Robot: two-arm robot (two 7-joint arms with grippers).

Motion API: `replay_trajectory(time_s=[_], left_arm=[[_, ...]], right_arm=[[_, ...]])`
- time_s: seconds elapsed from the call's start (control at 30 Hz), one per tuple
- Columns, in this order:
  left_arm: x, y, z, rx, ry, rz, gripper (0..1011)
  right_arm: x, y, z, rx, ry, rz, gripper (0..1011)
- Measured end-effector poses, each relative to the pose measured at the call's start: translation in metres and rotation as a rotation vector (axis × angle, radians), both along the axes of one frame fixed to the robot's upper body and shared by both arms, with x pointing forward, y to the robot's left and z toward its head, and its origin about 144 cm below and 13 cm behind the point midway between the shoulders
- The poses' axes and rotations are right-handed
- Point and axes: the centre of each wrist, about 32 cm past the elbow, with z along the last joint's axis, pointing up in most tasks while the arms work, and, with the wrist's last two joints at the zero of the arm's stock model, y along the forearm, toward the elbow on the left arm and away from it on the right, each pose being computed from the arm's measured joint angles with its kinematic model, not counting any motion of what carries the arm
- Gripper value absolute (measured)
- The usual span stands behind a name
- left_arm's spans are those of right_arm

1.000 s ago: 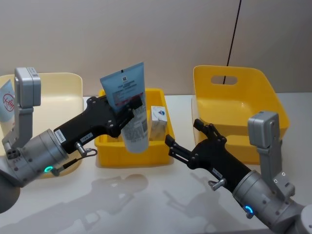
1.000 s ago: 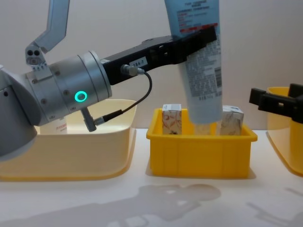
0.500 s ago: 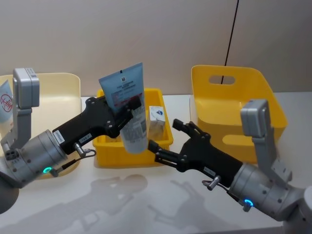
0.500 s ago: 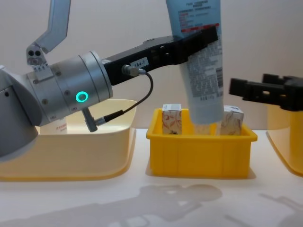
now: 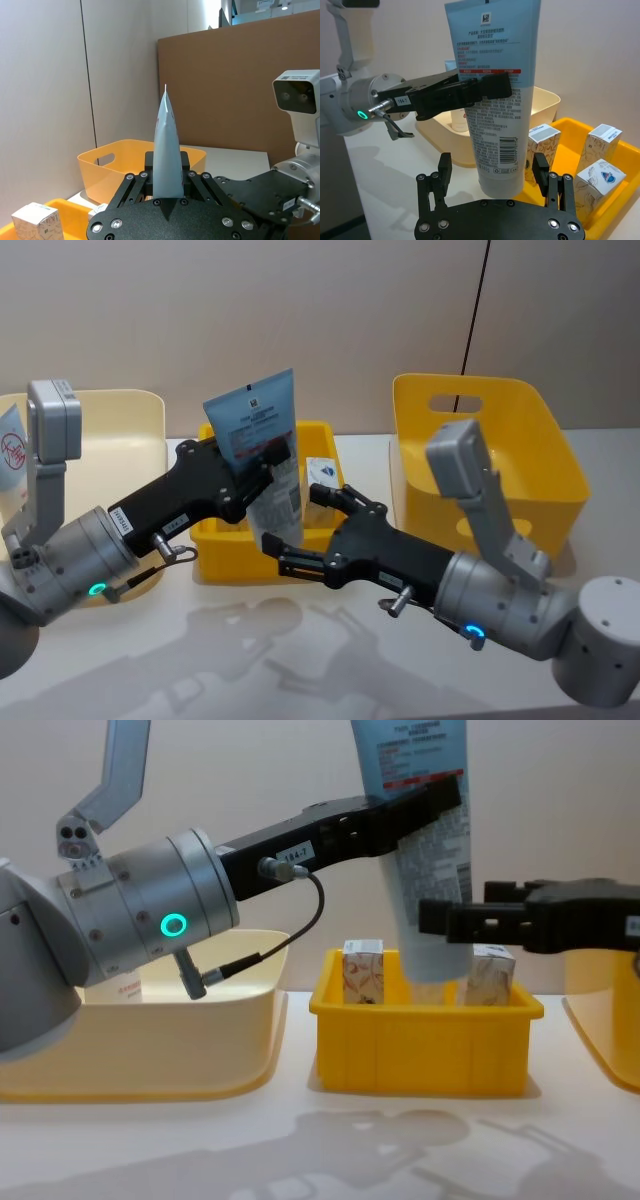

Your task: Bimanual collaborative sorting of washing and personal care products

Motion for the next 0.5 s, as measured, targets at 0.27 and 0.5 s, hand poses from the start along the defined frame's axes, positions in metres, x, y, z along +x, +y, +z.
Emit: replay_trajectory(time_s=[0.27, 0.5], left_arm=[[0.0, 0.0, 0.0, 0.0, 0.0, 0.0, 260], [0.0, 0.0, 0.0, 0.0, 0.0, 0.0, 259]], right_arm=[[0.008, 0.014, 0.002, -0.047, -0.008, -0.029, 1001], [0.015, 0.026, 0.001, -0.072, -0.02, -0.038, 1001]])
